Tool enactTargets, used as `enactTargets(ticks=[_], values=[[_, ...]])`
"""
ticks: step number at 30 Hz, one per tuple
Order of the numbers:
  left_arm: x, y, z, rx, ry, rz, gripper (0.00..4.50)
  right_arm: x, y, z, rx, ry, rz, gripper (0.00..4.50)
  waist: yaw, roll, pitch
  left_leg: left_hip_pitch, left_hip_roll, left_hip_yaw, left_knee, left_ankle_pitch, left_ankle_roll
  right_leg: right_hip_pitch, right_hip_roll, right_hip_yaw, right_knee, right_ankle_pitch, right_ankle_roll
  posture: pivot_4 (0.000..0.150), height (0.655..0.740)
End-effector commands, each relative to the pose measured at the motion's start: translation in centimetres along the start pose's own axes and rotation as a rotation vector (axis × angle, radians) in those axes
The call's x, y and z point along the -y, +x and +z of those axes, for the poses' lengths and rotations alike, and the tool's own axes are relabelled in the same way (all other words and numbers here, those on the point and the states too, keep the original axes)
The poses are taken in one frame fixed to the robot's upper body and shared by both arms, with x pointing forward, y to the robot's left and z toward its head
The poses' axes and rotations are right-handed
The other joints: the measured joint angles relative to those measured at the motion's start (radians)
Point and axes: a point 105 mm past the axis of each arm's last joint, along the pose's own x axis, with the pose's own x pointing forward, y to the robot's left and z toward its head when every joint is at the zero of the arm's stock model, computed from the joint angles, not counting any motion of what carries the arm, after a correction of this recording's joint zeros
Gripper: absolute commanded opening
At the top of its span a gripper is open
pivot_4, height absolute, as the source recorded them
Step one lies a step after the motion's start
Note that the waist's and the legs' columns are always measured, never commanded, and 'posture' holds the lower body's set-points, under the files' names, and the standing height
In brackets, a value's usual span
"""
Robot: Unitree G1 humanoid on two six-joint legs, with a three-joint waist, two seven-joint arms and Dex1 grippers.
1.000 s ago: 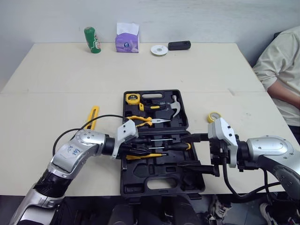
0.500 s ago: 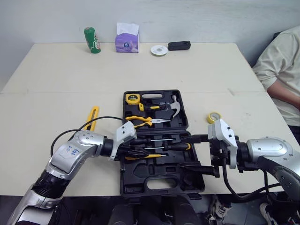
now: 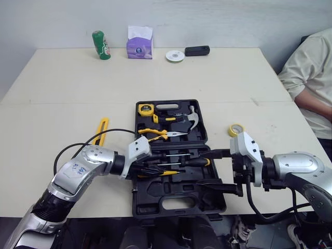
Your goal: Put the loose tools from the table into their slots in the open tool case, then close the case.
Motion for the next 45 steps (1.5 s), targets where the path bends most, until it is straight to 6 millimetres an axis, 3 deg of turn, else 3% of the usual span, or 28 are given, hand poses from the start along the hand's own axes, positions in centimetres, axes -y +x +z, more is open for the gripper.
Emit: enactTargets(ticks=[1, 9, 15, 19, 23, 26, 28, 29, 35, 41, 45], values=[[0.4, 0.2, -3.2, -0.114, -0.067, 0.012, 0.04, -0.4, -0.1, 0.7, 0.001, -0.053, 0.007, 4.5, 0.0, 0.0, 0.0, 0.0, 0.0, 0.0, 0.0, 0.0, 0.0, 0.0, 0.0, 0.0, 0.0, 0.0, 0.0, 0.15, 0.7278], [-0.8, -0.1, -2.9, -0.083, -0.016, 0.096, 0.04, -0.4, 0.0, 0.7, 0.006, -0.058, 0.005, 4.5, 0.0, 0.0, -0.001, 0.001, 0.0, 0.0, 0.0, 0.0, 0.0, 0.0, 0.0, 0.0, 0.0, 0.0, 0.0, 0.15, 0.7278], [-0.2, -0.2, -2.8, -0.065, -0.014, 0.082, 0.04, -0.1, 0.0, 0.9, 0.011, -0.066, -0.001, 4.5, 0.002, 0.0, -0.002, 0.001, 0.0, 0.0, 0.0, 0.0, 0.0, 0.001, 0.0, 0.0, 0.0, 0.0, 0.0, 0.15, 0.7278], [-0.4, -0.6, -1.7, -0.011, 0.01, 0.094, 0.04, 0.2, 0.0, 1.0, 0.018, -0.074, -0.014, 4.5, 0.002, 0.0, -0.002, 0.001, 0.0, 0.0, 0.0, 0.0, 0.0, 0.001, 0.0, 0.0, 0.0, 0.0, 0.0, 0.15, 0.7278], [-0.5, -1.6, 1.3, 0.169, 0.057, 0.116, 0.04, 0.6, -0.2, 1.5, 0.048, -0.08, -0.025, 4.5, 0.002, 0.0, -0.002, 0.001, 0.0, 0.0, 0.0, 0.0, 0.0, 0.001, 0.0, 0.0, 0.0, 0.0, 0.0, 0.15, 0.7278], [-0.3, -3.5, 2.9, 0.309, 0.028, 0.14, 0.89, 0.9, -0.5, 2.2, 0.078, -0.084, -0.034, 4.5, 0.002, 0.0, -0.001, 0.0, 0.0, 0.0, 0.0, 0.0, 0.0, 0.0, 0.0, 0.0, 0.0, 0.0, 0.0, 0.15, 0.7278], [-0.1, -5.2, 3.3, 0.381, 0.009, 0.196, 1.78, 1.4, -0.8, 2.7, 0.102, -0.086, -0.045, 4.5, -0.003, 0.0, -0.002, 0.0, 0.0, -0.001, 0.0, 0.0, 0.0, 0.0, 0.0, 0.0, 0.0, 0.0, 0.0, 0.15, 0.7278], [-0.1, -6.2, 3.2, 0.412, -0.01, 0.247, 2.4, 1.6, -1.0, 2.9, 0.113, -0.086, -0.049, 4.5, -0.003, 0.0, -0.001, 0.0, 0.0, 0.0, 0.0, 0.0, 0.0, 0.0, 0.0, 0.0, 0.0, 0.0, 0.0, 0.15, 0.7278], [-0.1, -11.6, 0.6, 0.537, -0.154, 0.604, 4.4, 2.9, -1.6, 4.7, 0.193, -0.095, -0.048, 4.5, -0.018, 0.0, -0.001, 0.0, 0.0, -0.001, 0.0, 0.0, 0.0, 0.001, -0.001, 0.0, 0.0, 0.0, 0.0, 0.15, 0.7278], [1.7, -17.0, -4.6, 0.535, -0.292, 1.07, 4.4, 4.6, -1.5, 5.8, 0.233, -0.115, -0.029, 4.5, -0.02, 0.0, -0.001, 0.0, 0.0, -0.001, 0.0, -0.001, 0.0, 0.001, -0.001, 0.0, -0.002, 0.001, 0.0, 0.15, 0.7278], [4.5, -18.5, -7.9, 0.497, -0.405, 1.265, 4.4, 4.9, -1.3, 6.3, 0.239, -0.125, 0.007, 4.5, -0.023, -0.001, -0.001, -0.001, 0.001, 0.0, 0.0, -0.004, 0.001, 0.001, -0.001, 0.0, -0.003, 0.001, 0.0, 0.15, 0.7278]])
